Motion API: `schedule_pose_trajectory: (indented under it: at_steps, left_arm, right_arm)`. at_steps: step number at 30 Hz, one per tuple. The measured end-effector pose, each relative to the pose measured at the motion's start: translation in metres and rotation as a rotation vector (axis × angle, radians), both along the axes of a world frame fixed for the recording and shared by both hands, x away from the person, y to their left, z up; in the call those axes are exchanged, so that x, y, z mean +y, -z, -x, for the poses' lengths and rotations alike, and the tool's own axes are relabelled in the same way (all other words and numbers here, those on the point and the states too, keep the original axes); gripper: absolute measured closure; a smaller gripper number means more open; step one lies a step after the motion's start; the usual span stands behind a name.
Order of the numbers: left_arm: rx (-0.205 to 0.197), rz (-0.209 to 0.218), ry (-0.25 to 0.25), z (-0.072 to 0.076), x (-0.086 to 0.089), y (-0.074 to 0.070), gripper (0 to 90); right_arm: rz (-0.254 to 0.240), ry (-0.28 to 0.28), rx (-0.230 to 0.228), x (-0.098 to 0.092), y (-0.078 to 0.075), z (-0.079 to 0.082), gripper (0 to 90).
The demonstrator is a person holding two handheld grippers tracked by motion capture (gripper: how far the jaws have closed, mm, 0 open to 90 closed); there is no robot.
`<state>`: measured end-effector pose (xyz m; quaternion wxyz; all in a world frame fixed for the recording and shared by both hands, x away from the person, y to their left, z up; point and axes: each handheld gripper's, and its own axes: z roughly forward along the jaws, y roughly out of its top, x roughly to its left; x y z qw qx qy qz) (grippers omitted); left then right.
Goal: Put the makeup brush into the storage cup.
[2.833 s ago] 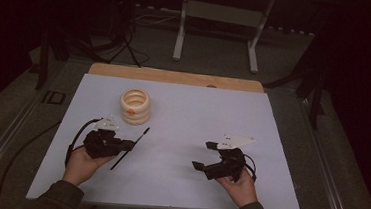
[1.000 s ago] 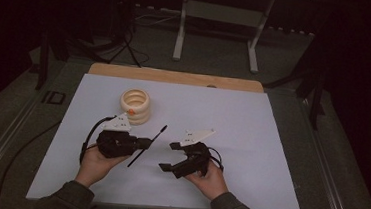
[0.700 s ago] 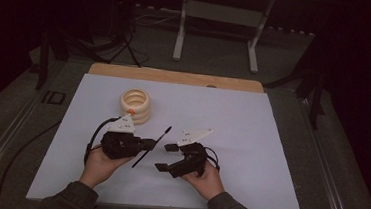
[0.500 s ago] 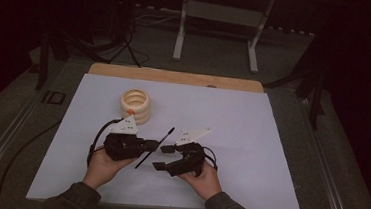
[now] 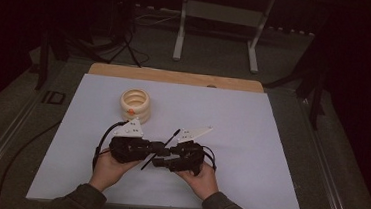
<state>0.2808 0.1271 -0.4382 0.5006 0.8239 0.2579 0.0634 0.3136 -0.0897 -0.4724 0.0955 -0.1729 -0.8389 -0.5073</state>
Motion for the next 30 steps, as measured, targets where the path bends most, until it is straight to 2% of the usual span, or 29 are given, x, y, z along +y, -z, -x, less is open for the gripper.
schedule_pose_trajectory:
  at_steps: [8,22,30]
  left_arm:
    - [-0.009,0.003,-0.004,0.0013,-0.0016,0.0012,86.0]
    - [-0.026,0.012,-0.015,0.0039,-0.0034,0.0025,86.1]
    - [-0.033,0.017,-0.019,0.0054,-0.0028,0.0021,86.0]
  right_arm:
    - [-0.026,0.009,0.019,-0.0027,0.0001,-0.0016,67.1]
    - [-0.039,0.021,0.060,-0.0054,0.0005,-0.0033,80.6]
    - [-0.040,0.030,0.080,-0.0079,0.0013,-0.0048,84.6]
